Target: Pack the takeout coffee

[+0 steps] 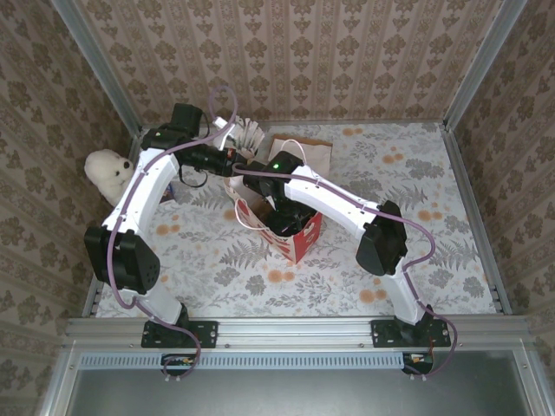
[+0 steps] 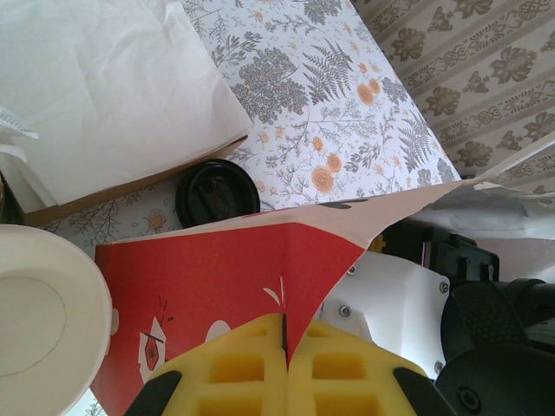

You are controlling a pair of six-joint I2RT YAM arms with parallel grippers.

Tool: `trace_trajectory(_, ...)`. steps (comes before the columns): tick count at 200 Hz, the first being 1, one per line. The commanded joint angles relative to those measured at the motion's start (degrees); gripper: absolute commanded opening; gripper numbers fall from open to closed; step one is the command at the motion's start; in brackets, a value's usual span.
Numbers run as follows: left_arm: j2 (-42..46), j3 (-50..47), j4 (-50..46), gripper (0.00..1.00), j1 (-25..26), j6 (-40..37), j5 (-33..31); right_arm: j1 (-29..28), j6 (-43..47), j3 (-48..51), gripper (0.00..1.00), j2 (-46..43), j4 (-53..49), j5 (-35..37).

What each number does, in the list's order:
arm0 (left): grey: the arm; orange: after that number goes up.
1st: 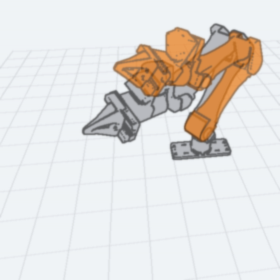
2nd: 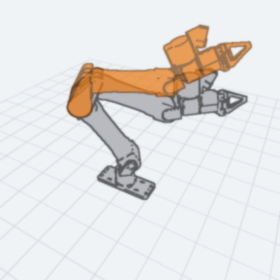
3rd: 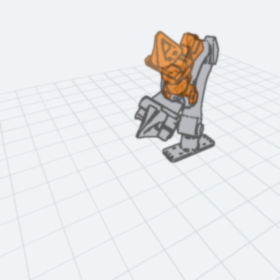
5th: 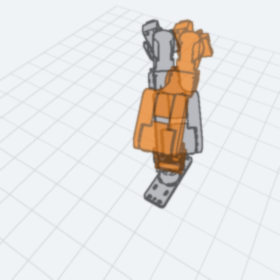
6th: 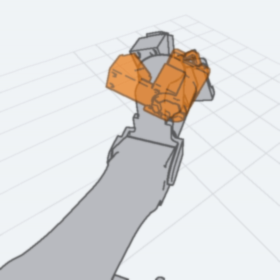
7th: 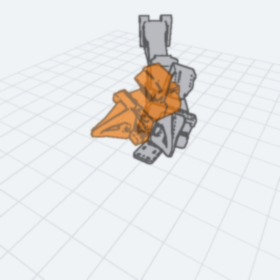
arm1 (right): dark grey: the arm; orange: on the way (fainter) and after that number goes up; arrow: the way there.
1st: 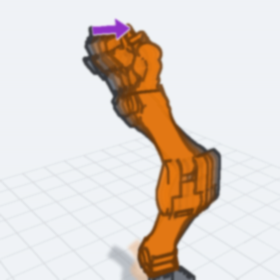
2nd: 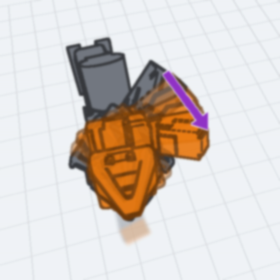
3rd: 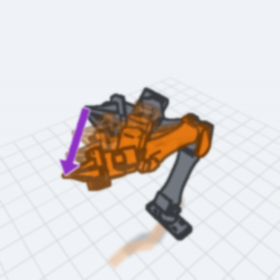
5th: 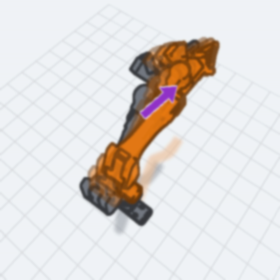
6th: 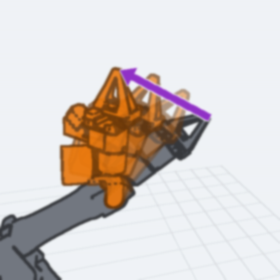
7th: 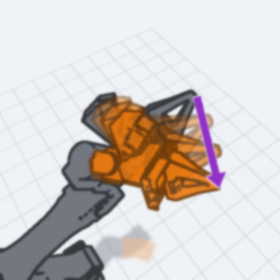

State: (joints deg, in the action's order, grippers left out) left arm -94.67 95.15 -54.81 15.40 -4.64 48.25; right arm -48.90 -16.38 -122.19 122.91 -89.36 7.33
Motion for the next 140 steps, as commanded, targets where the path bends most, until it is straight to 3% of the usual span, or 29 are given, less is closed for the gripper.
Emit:
trace_trajectory(1, -0.2, 1.1, 0.4, 0.0, 0.3, 0.7, 1.5, 0.3, 1.1, 1.7, 0.57, -2.7, 0.8, 1.5)
trace_trajectory(140, -0.4, 1.6, 0.3, 0.0, 0.7, 1.0, 1.3, 0.3, 1.3, 3.4, 0.57, -4.0, 2.3, 1.6)
